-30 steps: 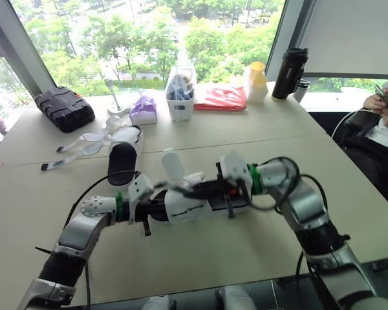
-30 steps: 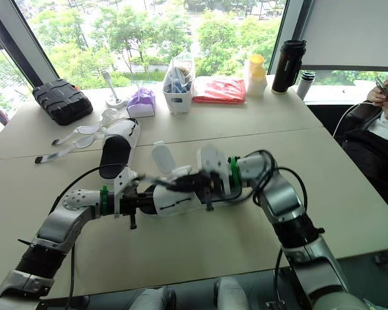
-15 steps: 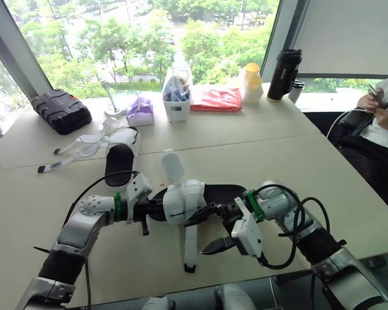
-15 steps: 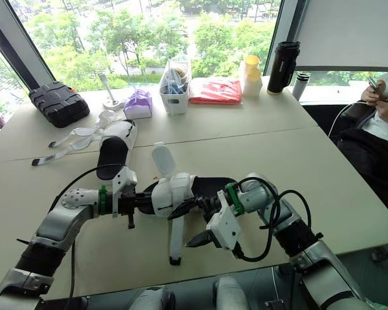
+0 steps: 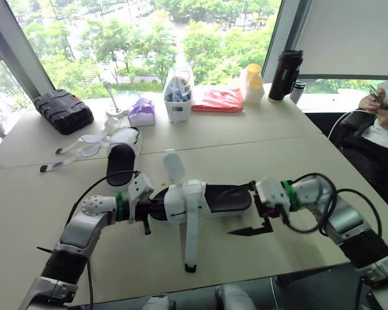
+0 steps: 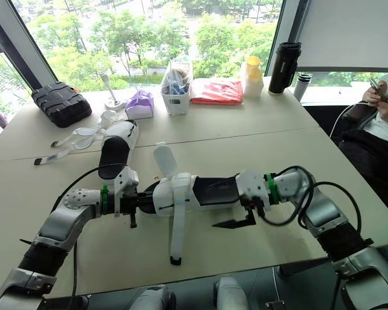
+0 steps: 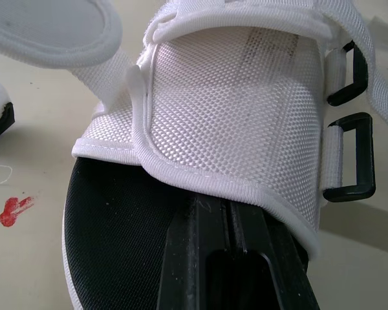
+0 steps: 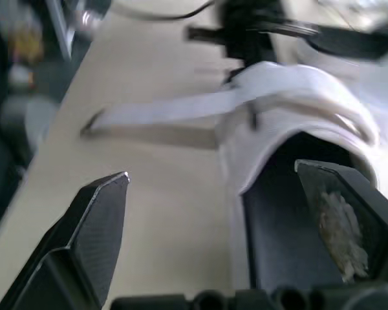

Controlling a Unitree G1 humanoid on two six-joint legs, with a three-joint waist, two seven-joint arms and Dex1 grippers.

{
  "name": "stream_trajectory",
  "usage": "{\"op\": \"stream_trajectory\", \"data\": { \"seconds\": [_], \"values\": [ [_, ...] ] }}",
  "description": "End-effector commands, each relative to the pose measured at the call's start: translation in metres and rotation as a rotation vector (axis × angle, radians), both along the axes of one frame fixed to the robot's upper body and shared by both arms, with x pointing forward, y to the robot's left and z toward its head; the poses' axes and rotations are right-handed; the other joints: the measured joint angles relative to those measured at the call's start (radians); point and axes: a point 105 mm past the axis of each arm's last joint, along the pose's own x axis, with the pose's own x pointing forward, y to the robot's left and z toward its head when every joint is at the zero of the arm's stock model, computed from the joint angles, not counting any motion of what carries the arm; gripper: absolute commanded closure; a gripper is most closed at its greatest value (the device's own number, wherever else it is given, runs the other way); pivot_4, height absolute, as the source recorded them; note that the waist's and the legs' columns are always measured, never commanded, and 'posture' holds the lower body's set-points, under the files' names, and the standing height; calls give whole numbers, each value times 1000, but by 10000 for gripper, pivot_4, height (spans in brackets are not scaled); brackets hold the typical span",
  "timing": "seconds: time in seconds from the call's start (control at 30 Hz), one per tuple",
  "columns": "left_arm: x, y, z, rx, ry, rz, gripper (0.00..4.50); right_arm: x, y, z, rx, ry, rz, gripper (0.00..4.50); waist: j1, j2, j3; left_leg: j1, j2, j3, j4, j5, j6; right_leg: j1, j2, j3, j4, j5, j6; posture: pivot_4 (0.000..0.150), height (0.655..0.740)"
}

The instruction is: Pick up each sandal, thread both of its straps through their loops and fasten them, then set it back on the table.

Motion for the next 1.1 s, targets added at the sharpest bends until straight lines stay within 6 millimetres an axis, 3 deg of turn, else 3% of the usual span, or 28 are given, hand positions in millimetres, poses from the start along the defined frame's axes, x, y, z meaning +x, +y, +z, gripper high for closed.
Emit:
{"op": "stream_trajectory", "data": {
  "seconds": [0.03,0.13,0.27,0.33,0.63,0.87,0.97,1.1],
  "values": [
    [-5,-2,-5,14,14,-17,45000,-11,10,7,49,338,-105,290,7,0,0,0,0,0,0,0,0,0,0,0,0,0,0,1500,7400],
    [-9,-3,-7,20,22,-27,45000,-29,24,-1,44,630,-153,290,9,0,0,0,0,0,-1,-1,1,0,0,0,-1,0,0,1500,7400],
    [-10,-3,-7,20,22,-27,45000,-48,35,-7,29,788,-153,290,13,0,0,-2,0,0,-1,-1,2,0,0,-1,-2,0,0,1500,7400],
    [-9,-3,-7,21,22,-26,45000,-45,42,-14,56,858,-198,290,13,-1,-1,-2,0,0,0,-1,2,0,0,-1,-4,0,1,1500,7400],
    [-7,-5,-6,19,18,-24,45000,-33,83,-31,148,943,-266,290,11,-2,-1,-3,0,0,0,-1,2,0,1,-1,-4,0,1,1500,7400],
    [-8,-4,-6,19,18,-20,45000,-30,92,-36,189,968,-302,290,10,-1,-1,-3,0,0,0,-1,2,0,1,-1,-4,0,1,1500,7400],
    [-8,-3,-7,17,20,-18,45000,-34,94,-36,186,976,-293,12034,9,-1,-1,-2,0,0,0,-1,2,0,1,-1,-4,0,1,1500,7400],
    [-8,-4,-7,15,20,-17,45000,-44,99,-41,154,986,-266,31979,9,-1,-1,-3,0,0,0,-1,2,0,1,-1,-4,0,1,1500,7400]
  ]
}}
